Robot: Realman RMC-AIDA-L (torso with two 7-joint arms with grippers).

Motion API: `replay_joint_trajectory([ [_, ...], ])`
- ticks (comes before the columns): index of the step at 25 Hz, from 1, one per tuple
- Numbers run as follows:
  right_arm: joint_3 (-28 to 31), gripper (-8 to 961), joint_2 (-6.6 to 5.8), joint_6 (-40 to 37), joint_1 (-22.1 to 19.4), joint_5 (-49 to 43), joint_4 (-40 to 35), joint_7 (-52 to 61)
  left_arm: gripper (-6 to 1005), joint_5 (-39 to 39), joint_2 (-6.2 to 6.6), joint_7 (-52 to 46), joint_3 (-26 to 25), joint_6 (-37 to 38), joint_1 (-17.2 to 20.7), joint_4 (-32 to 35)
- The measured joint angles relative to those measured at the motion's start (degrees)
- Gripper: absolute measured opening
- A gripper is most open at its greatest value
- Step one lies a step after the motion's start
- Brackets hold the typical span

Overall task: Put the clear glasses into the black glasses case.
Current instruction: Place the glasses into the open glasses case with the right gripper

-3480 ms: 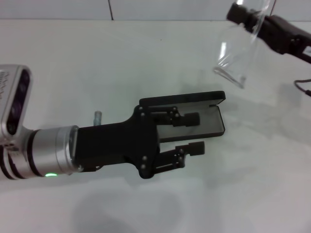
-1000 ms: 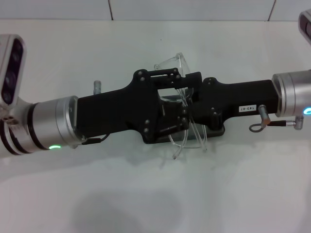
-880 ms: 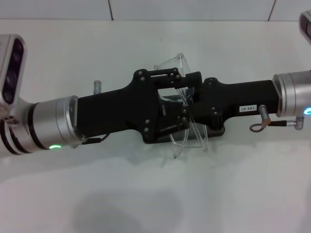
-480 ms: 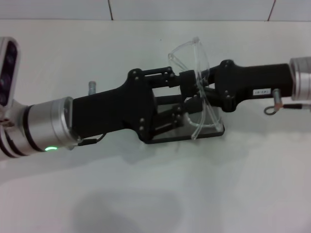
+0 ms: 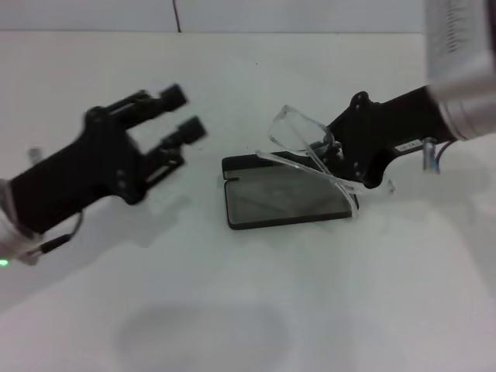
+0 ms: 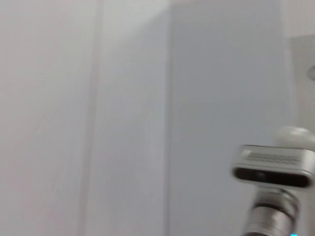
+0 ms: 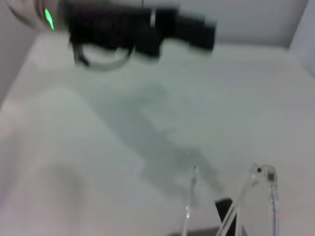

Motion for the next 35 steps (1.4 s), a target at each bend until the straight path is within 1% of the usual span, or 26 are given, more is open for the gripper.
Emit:
replay_joint_trajectory([
  [2, -2.5, 120, 0.08, 0.4, 1.4, -4.4, -1.5, 2.7, 540, 0.2, 0.00, 0.2, -1.8, -0.2, 1.2, 0.0],
  [6, -9.0, 122, 0.18, 0.6, 5.7, -12.3, -1.4, 8.3, 541, 0.2, -0.01, 0.3, -2.5, -0.2, 2.0, 0.1],
  [8, -13.2, 123, 0.26, 1.4, 7.8, -16.7, -0.7, 11.3, 541, 0.3, -0.01, 0.3, -2.6, -0.3, 2.0, 0.1],
  [10, -18.0, 124, 0.35, 3.8, 9.0, -20.4, -0.4, 14.3, 542, 0.4, -0.04, 0.3, -2.5, -0.4, 2.0, 0.1],
  [12, -22.3, 125, 0.40, 6.6, 9.3, -23.7, -0.4, 16.6, 542, 0.5, -0.07, 0.4, -2.4, -0.4, 2.0, 0.1],
  [14, -26.6, 126, 0.43, 9.2, 9.3, -26.8, -0.6, 18.5, 543, 0.8, -0.15, 0.5, -2.4, -0.4, 1.9, 0.1],
  [18, -31.5, 128, 0.43, 12.4, 8.7, -29.8, -1.2, 20.2, 544, 1.0, -0.18, 0.5, -2.3, -0.4, 1.7, 0.0],
  [21, -34.2, 130, 0.43, 14.9, 8.1, -31.8, -1.5, 20.8, 544, 1.0, -0.11, 0.5, -2.3, -0.4, 1.8, 0.0],
  [22, -34.2, 130, 0.43, 14.9, 8.1, -31.8, -1.5, 20.8, 545, 1.0, -0.11, 0.5, -2.3, -0.4, 1.8, 0.0],
  [24, -37.0, 131, 0.43, 17.4, 7.0, -34.4, -2.1, 21.1, 545, 1.1, -0.11, 0.5, -2.3, -0.4, 1.8, -0.1],
  [34, -41.9, 137, 0.43, 22.3, 3.4, -40.4, -4.0, 21.1, 547, 1.1, -0.21, 0.1, -2.4, -0.4, 2.0, 0.0],
  [35, -43.2, 137, 0.43, 24.2, 2.2, -42.6, -4.3, 21.4, 548, 1.1, -0.21, 0.1, -2.4, -0.4, 1.9, -0.1],
])
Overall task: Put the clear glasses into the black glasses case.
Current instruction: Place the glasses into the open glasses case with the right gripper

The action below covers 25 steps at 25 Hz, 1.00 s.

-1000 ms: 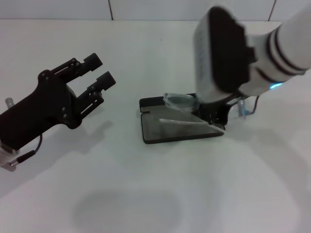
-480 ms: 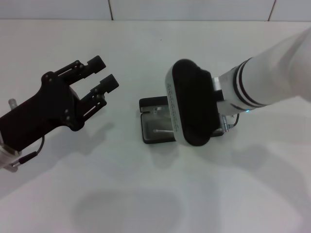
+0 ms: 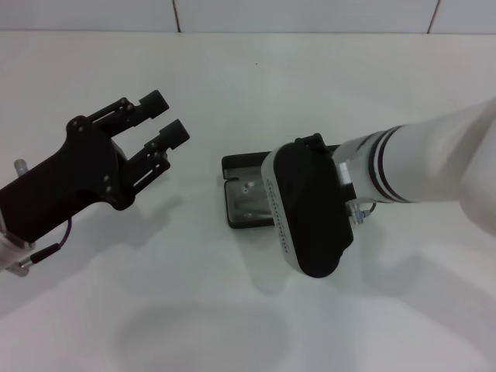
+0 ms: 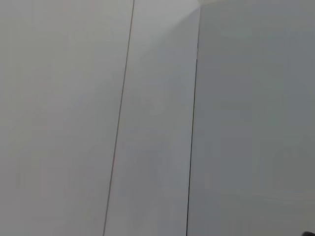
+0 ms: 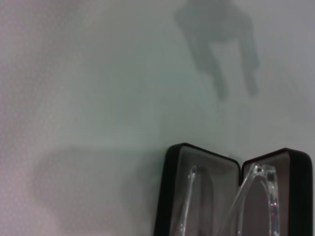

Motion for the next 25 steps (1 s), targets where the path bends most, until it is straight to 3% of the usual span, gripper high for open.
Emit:
replay_joint_trajectory([
  [15, -2.9, 145, 0.01, 6.9, -2.8, -6.8, 1.1, 1.1, 551, 0.0, -0.25, -0.1, 0.0, -0.5, -0.7, -0.1],
  [25, -3.8, 150, 0.00, 7.1, -3.0, -7.4, 1.6, 1.2, 553, 0.0, -0.22, -0.1, 0.0, -0.7, -1.4, -0.3],
])
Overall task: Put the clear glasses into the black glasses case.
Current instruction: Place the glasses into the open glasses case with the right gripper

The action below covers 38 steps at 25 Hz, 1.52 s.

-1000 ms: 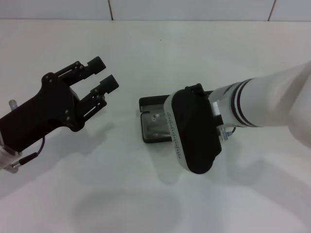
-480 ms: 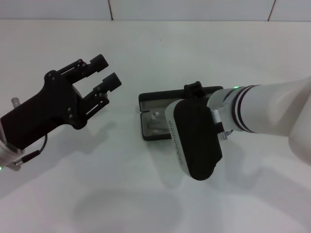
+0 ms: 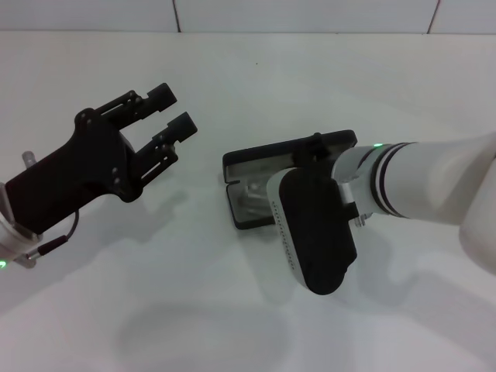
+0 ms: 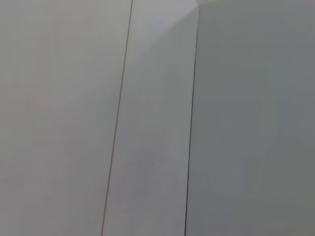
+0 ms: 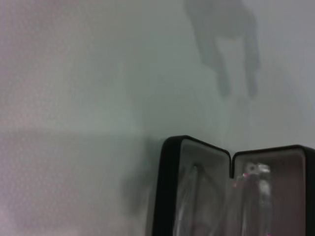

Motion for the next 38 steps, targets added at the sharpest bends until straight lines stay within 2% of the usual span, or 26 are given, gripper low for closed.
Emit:
replay_joint_trajectory([
  [24, 0.6, 180, 0.00, -4.7, 0.9, 0.4, -2.6, 3.0, 559, 0.7, 0.06, -0.1, 0.2, 0.0, 0.0, 0.3],
  [29, 1.0, 382, -0.01, -7.4, 1.0, 0.7, -4.0, 3.1, 560, 0.7, -0.03, -0.1, 0.2, 0.0, 0.0, 0.2],
  [38, 2.1, 413, 0.00, -13.5, 1.0, 5.2, -9.1, 2.6, 562, 0.7, -0.06, -0.2, 0.2, 0.2, 0.5, 0.3],
])
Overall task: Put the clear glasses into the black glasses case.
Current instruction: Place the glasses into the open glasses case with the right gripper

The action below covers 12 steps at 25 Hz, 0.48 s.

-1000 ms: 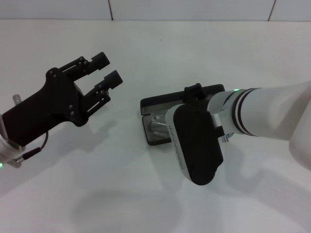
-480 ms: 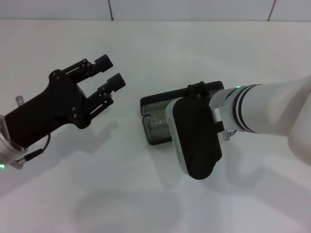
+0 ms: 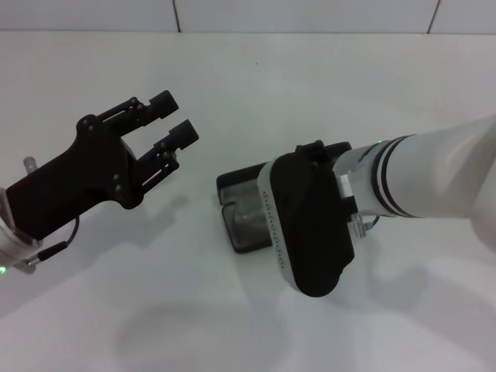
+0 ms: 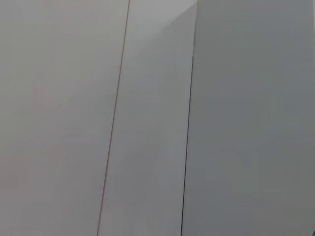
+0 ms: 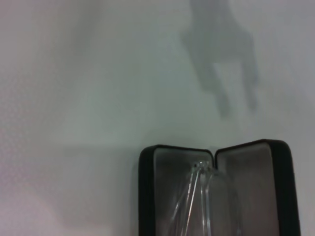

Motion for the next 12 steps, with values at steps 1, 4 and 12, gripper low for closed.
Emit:
replay_joint_trajectory([
  [1, 0.4, 413, 0.01, -0.7, 0.0, 0.8, -0.6, -0.1, 562, 0.0, 0.00, 0.0, 0.0, 0.0, 0.0, 0.0],
  [4, 1.8, 413, 0.00, -2.7, -0.1, 2.3, -1.8, -0.3, 563, 0.0, 0.00, 0.0, 0.0, 0.1, 0.0, -0.1],
  [12, 2.0, 412, 0.01, -4.5, -0.3, 2.3, -1.0, -0.2, 565, 0.0, 0.04, 0.0, 0.0, 0.2, 0.0, -0.2],
])
